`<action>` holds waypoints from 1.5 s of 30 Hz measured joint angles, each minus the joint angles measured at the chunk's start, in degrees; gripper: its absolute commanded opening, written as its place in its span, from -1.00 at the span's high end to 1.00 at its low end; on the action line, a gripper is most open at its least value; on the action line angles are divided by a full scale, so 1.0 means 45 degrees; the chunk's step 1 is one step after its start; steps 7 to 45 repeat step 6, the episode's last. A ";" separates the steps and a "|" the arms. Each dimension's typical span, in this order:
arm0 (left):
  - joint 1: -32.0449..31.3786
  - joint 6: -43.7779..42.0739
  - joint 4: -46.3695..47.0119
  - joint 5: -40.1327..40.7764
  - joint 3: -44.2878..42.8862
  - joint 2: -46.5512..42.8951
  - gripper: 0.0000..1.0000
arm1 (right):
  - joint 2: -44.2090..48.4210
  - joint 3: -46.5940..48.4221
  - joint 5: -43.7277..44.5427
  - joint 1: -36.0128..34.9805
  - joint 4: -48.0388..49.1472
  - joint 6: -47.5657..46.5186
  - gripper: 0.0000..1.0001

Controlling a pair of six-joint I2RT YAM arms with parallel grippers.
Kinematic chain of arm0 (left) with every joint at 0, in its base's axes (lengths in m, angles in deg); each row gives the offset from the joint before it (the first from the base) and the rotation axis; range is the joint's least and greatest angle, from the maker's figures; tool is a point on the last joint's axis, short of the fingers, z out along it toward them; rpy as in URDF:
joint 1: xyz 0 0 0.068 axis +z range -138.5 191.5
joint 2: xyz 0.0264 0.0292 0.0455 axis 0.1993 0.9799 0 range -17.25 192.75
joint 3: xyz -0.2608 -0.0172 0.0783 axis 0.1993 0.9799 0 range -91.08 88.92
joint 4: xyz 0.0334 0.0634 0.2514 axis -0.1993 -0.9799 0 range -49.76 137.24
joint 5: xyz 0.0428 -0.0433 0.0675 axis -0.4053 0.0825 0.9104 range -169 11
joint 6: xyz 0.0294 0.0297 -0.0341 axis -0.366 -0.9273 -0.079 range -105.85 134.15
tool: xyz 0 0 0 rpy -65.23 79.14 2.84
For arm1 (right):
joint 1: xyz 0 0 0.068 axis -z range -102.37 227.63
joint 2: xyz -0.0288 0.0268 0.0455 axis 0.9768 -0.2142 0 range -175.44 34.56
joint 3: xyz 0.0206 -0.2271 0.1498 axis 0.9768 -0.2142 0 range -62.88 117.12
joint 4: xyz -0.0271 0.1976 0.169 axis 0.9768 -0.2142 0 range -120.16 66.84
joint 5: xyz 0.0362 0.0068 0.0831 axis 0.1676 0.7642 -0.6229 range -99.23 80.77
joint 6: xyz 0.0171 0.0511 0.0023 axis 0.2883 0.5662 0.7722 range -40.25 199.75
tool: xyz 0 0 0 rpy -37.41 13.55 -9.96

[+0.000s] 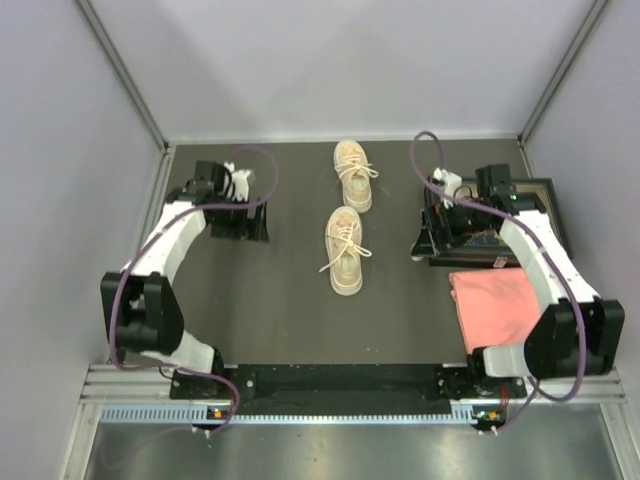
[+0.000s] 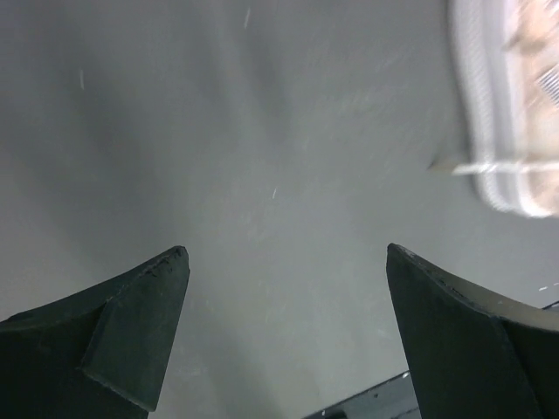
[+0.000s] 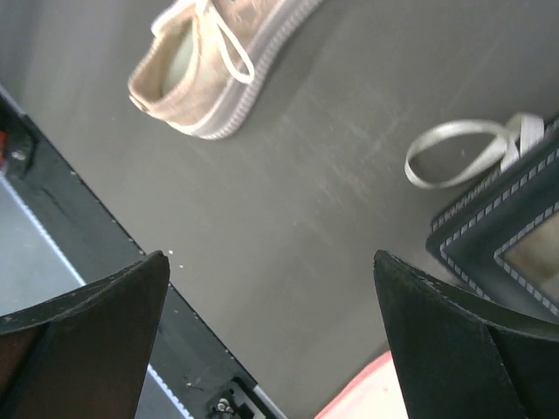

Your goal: Tie the shoes

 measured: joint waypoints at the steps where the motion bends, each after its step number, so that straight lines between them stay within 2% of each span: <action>1: 0.0000 -0.0019 -0.0058 0.0257 0.0699 -0.0461 -0.96 | 0.0355 -0.0345 0.0248 0.0000 0.0000 -0.0044 -0.97; 3: -0.0005 -0.0039 -0.0121 0.0748 0.1851 -0.1496 -0.96 | 0.0962 -0.0899 0.0612 0.0000 -0.0015 -0.0131 -0.97; 6: -0.0010 -0.0015 0.0010 0.1219 0.2560 -0.2623 -0.96 | 0.1787 -0.1486 0.1049 0.0000 0.0000 -0.0325 -0.98; 45: -0.0010 -0.0015 0.0010 0.1219 0.2560 -0.2623 -0.96 | 0.1787 -0.1486 0.1049 0.0000 0.0000 -0.0325 -0.98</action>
